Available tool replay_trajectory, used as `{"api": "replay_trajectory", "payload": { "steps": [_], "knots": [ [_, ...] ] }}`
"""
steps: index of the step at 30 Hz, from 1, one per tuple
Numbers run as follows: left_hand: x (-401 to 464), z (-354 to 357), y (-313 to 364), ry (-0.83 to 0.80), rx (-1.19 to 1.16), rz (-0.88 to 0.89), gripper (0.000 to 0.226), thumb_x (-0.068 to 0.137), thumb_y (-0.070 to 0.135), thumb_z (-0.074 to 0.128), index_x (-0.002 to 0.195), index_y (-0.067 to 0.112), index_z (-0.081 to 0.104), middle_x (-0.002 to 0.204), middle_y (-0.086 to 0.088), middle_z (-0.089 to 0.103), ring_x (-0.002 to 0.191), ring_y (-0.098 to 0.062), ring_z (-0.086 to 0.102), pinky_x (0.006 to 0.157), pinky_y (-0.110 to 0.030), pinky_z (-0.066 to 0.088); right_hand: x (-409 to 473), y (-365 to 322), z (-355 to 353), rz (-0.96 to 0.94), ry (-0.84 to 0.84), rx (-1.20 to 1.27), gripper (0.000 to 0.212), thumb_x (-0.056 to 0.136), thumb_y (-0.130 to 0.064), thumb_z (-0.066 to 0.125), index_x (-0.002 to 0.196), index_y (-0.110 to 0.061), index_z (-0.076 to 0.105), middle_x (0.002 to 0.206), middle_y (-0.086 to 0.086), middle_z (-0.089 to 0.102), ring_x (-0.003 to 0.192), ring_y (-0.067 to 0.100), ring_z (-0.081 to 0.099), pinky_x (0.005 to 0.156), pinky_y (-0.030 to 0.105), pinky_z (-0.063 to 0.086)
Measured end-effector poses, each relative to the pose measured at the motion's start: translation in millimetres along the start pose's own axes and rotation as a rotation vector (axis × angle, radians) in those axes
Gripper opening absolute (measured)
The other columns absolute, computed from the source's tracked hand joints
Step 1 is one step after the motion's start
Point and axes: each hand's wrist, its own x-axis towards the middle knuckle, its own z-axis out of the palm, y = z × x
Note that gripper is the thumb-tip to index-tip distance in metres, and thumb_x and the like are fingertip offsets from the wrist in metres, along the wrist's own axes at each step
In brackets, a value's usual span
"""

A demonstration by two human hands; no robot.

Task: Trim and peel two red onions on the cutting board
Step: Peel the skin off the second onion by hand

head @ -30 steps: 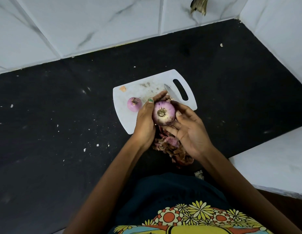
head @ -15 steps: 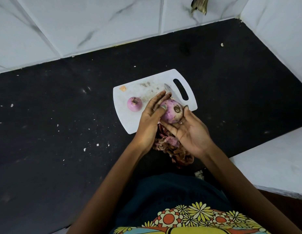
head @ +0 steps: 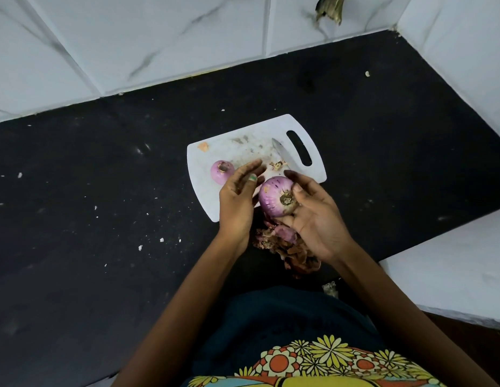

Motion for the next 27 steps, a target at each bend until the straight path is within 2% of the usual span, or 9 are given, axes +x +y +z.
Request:
{"api": "replay_trajectory", "payload": {
  "steps": [2, 5, 7, 11, 13, 15, 18, 22, 27],
  "knots": [
    [-3.3, -6.1, 5.3, -0.035, 0.203, -0.121, 0.027, 0.103, 0.032, 0.041, 0.106, 0.019, 0.064, 0.108, -0.003, 0.068, 0.09, -0.015, 0.069, 0.075, -0.034, 0.059, 1.3, -1.4, -1.3, -0.069, -0.004, -0.065, 0.048, 0.08, -0.009, 0.057, 0.128, -0.01, 0.048, 0.128, 0.021, 0.054, 0.111, 0.03, 0.06, 0.083, 0.044, 0.057],
    [-6.7, -13.2, 14.5, -0.192, 0.37, -0.424, 0.06, 0.092, 0.067, 0.033, 0.097, 0.016, 0.065, 0.092, -0.013, 0.073, 0.08, -0.029, 0.072, 0.068, -0.038, 0.06, 2.4, -1.2, -4.7, -0.222, 0.01, -0.29, 0.055, 0.079, -0.004, 0.066, 0.125, -0.026, 0.046, 0.123, 0.012, 0.058, 0.113, 0.027, 0.06, 0.09, 0.047, 0.054],
    [-8.4, -13.1, 13.8, -0.295, 0.345, -0.463, 0.062, 0.088, 0.07, 0.033, 0.099, 0.02, 0.066, 0.092, -0.012, 0.073, 0.084, -0.027, 0.072, 0.071, -0.037, 0.059, 0.8, -0.4, -7.1, -0.324, -0.016, -0.465, 0.063, 0.077, -0.004, 0.065, 0.128, -0.031, 0.04, 0.125, 0.012, 0.056, 0.115, 0.025, 0.059, 0.092, 0.045, 0.052],
    [-8.7, -12.2, 8.8, -0.379, 0.244, -0.379, 0.046, 0.081, 0.058, 0.05, 0.102, 0.02, 0.067, 0.092, -0.004, 0.073, 0.081, -0.017, 0.069, 0.076, -0.035, 0.057, -3.6, -0.9, -8.1, -0.38, -0.129, -0.616, 0.075, 0.074, 0.005, 0.062, 0.134, -0.025, 0.03, 0.132, 0.015, 0.045, 0.124, 0.022, 0.053, 0.097, 0.038, 0.05],
    [-8.6, -14.7, 5.7, -0.388, 0.208, -0.327, 0.043, 0.076, 0.049, 0.058, 0.104, 0.018, 0.065, 0.099, -0.007, 0.071, 0.088, -0.018, 0.067, 0.082, -0.037, 0.057, -5.3, -2.9, -10.1, -0.352, -0.159, -0.647, 0.075, 0.073, 0.004, 0.063, 0.134, -0.026, 0.031, 0.137, 0.008, 0.042, 0.128, 0.019, 0.049, 0.101, 0.037, 0.048],
    [-9.0, -19.7, 3.7, -0.373, 0.149, -0.256, 0.04, 0.074, 0.035, 0.065, 0.11, 0.019, 0.062, 0.108, -0.004, 0.069, 0.096, -0.016, 0.066, 0.081, -0.03, 0.058, -6.4, -6.5, -14.5, -0.31, -0.173, -0.693, 0.075, 0.072, -0.003, 0.069, 0.133, -0.028, 0.035, 0.138, -0.001, 0.042, 0.129, 0.013, 0.047, 0.103, 0.034, 0.046],
    [-6.8, -29.2, 3.2, -0.388, 0.083, -0.163, 0.061, 0.067, 0.01, 0.084, 0.12, 0.026, 0.059, 0.12, -0.001, 0.064, 0.11, -0.018, 0.065, 0.083, -0.027, 0.056, -6.7, -12.9, -21.6, -0.24, -0.192, -0.78, 0.076, 0.071, -0.017, 0.079, 0.137, -0.02, 0.042, 0.135, -0.001, 0.05, 0.12, 0.016, 0.055, 0.097, 0.036, 0.051],
    [-5.7, -34.7, -0.3, -0.405, 0.069, -0.112, 0.088, 0.051, 0.007, 0.09, 0.13, 0.022, 0.054, 0.133, -0.005, 0.057, 0.121, -0.021, 0.058, 0.092, -0.035, 0.054, -6.1, -15.8, -22.2, -0.225, -0.226, -0.853, 0.062, 0.074, -0.008, 0.078, 0.129, -0.022, 0.051, 0.127, 0.001, 0.058, 0.11, 0.014, 0.062, 0.092, 0.034, 0.054],
    [-7.7, -33.7, -2.4, -0.394, 0.089, -0.087, 0.084, 0.053, 0.004, 0.087, 0.128, 0.024, 0.055, 0.133, -0.006, 0.056, 0.121, -0.02, 0.058, 0.089, -0.034, 0.053, -3.3, -14.4, -22.3, -0.289, -0.227, -1.018, 0.07, 0.074, -0.009, 0.081, 0.134, -0.023, 0.048, 0.129, -0.002, 0.055, 0.114, 0.007, 0.058, 0.089, 0.02, 0.051]
  ]
}}
